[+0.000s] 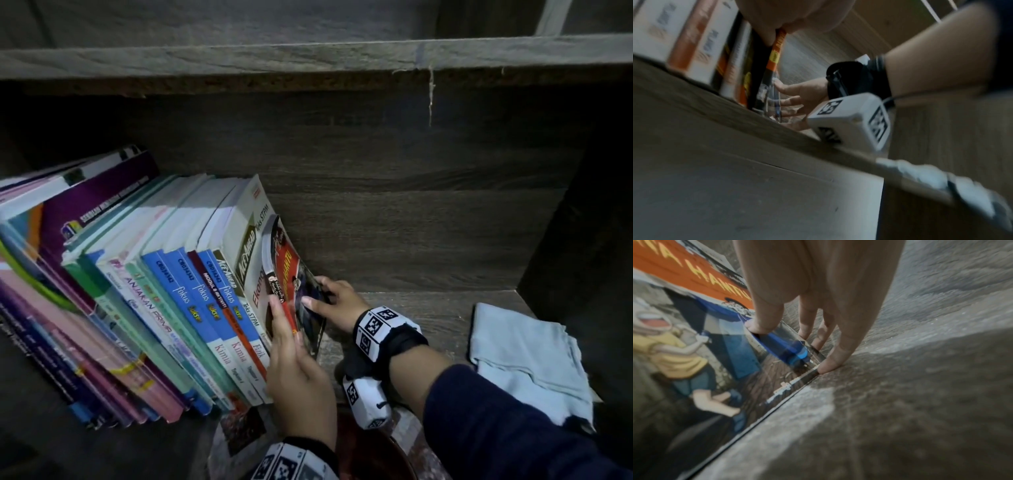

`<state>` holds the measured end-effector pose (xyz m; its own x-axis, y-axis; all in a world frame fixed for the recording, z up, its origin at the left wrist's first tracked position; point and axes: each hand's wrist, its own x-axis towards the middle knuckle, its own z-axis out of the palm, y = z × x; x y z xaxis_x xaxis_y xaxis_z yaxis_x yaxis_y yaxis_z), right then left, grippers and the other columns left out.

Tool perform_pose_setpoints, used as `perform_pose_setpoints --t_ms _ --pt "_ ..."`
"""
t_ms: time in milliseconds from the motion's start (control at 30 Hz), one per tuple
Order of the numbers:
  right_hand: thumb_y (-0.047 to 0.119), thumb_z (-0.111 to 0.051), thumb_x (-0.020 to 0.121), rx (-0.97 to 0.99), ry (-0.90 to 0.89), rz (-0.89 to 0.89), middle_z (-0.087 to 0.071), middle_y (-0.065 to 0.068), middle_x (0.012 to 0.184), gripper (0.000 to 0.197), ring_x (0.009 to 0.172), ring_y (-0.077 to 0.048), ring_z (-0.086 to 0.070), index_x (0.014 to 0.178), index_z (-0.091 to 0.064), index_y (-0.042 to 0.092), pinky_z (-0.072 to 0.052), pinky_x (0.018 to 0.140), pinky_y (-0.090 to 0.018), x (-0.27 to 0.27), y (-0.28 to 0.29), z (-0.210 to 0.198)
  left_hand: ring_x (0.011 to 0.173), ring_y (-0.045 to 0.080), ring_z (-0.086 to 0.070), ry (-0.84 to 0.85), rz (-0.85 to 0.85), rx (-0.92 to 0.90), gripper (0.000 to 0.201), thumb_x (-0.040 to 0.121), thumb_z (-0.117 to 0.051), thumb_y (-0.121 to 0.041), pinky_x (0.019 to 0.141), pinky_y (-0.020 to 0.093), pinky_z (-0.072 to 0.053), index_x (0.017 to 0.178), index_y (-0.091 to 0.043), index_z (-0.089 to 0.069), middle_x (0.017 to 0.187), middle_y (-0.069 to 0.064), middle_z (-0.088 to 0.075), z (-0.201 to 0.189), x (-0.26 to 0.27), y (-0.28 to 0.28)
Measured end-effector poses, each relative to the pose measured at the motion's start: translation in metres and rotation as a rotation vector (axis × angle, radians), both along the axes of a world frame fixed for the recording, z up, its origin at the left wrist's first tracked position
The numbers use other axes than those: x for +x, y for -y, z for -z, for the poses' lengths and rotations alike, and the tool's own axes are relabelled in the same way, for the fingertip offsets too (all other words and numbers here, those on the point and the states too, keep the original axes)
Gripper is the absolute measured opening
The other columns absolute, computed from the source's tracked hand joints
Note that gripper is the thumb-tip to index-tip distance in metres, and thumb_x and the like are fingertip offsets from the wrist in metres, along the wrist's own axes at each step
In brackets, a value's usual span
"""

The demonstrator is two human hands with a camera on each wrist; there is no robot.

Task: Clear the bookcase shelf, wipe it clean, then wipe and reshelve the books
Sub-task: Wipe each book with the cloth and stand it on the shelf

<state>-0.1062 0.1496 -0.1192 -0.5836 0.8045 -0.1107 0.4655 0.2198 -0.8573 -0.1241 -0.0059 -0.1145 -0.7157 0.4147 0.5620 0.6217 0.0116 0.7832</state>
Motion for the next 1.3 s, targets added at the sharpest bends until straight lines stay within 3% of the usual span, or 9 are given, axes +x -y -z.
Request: perform_pose_setpoints --t_ms 100,200,333,500,633,767,867,1067,1300 --pt "0.064 -0.07 0.07 -0.02 -0.011 0.023 -0.044 -0.001 0.136 0.083 0.125 -0.019 -0.049 0.142 -0.045 0.03 -0.042 0.108 -0.039 -0.004 0.003 0.001 0.138 0.001 -0.022 -0.145 0.074 -0.06 0.079 0.098 -0.037 -0.003 0.107 0.0 -0.013 0.151 -0.042 0.006 0.159 0.003 -0.022 0.0 -0.003 0.005" --pt "0.06 -0.074 0.07 -0.076 -0.075 0.068 -0.051 0.0 0.139 0.089 0.125 -0.017 -0.052 0.144 -0.04 0.024 -0.043 0.106 -0.038 -0.003 0.006 -0.001 0.147 0.026 -0.013 -0.305 0.147 -0.04 0.064 0.1 -0.029 -0.016 0.117 0.018 -0.01 0.155 -0.019 0.002 0.163 0.004 -0.001 0.001 -0.005 0.014" --pt "0.033 -0.064 0.09 -0.026 -0.051 0.159 -0.057 -0.003 0.135 0.056 0.111 -0.016 -0.059 0.141 -0.046 0.02 -0.046 0.096 -0.03 0.007 0.019 -0.016 0.15 0.032 -0.004 -0.39 0.226 -0.033 0.08 0.089 -0.043 0.004 0.12 0.038 -0.017 0.154 -0.007 0.003 0.162 0.017 0.004 -0.011 -0.009 0.026" --pt "0.021 -0.058 0.094 0.14 0.167 0.144 -0.062 -0.011 0.124 0.043 0.113 -0.023 -0.059 0.136 -0.051 0.02 -0.048 0.094 -0.03 0.048 0.051 -0.054 0.15 0.026 0.007 -0.371 0.21 -0.152 0.076 0.09 -0.03 -0.013 0.12 0.042 -0.005 0.154 -0.021 0.012 0.163 0.007 0.01 -0.032 -0.009 0.025" --pt "0.019 -0.054 0.095 0.268 0.335 0.108 -0.067 -0.01 0.111 0.034 0.101 -0.024 -0.062 0.129 -0.057 0.02 -0.044 0.077 -0.021 0.101 0.091 -0.106 0.149 0.032 0.003 -0.423 0.206 -0.284 0.075 0.084 -0.03 -0.013 0.12 0.05 -0.013 0.154 -0.007 -0.005 0.161 0.018 -0.002 -0.059 -0.006 0.027" --pt "0.025 -0.053 0.095 0.361 0.396 0.11 -0.072 -0.008 0.096 0.025 0.087 -0.02 -0.064 0.118 -0.063 0.023 -0.041 0.069 -0.021 0.167 0.138 -0.157 0.143 0.035 -0.027 -0.477 0.369 -0.298 0.064 0.079 -0.041 -0.002 0.116 0.051 -0.026 0.143 -0.001 -0.042 0.149 0.018 -0.039 -0.082 0.013 0.039" --pt "0.027 -0.054 0.094 0.41 0.364 0.184 -0.071 -0.004 0.082 0.019 0.079 -0.015 -0.062 0.108 -0.066 0.026 -0.043 0.069 -0.024 0.228 0.183 -0.18 0.109 0.033 -0.061 -0.623 0.564 -0.319 0.049 0.076 -0.037 -0.011 0.096 0.045 -0.047 0.114 -0.007 -0.067 0.113 0.013 -0.066 -0.101 0.046 0.049" --pt "0.031 -0.053 0.094 0.319 0.288 0.429 -0.071 0.002 0.085 0.017 0.082 -0.017 -0.067 0.103 -0.067 0.027 -0.052 0.083 -0.038 0.368 0.28 -0.173 0.1 0.021 -0.063 -0.639 1.02 -0.236 0.039 0.081 -0.038 -0.011 0.091 0.035 -0.049 0.1 -0.01 -0.072 0.104 0.003 -0.069 -0.146 0.162 0.079" --pt "0.036 -0.052 0.094 0.017 0.352 0.922 -0.071 -0.004 0.087 0.018 0.085 -0.023 -0.067 0.103 -0.064 0.026 -0.053 0.082 -0.044 0.522 0.359 -0.061 0.097 0.005 -0.059 -0.434 1.466 -0.35 0.034 0.088 -0.044 -0.005 0.092 0.02 -0.046 0.105 -0.015 -0.072 0.105 -0.005 -0.067 -0.137 0.322 0.111"
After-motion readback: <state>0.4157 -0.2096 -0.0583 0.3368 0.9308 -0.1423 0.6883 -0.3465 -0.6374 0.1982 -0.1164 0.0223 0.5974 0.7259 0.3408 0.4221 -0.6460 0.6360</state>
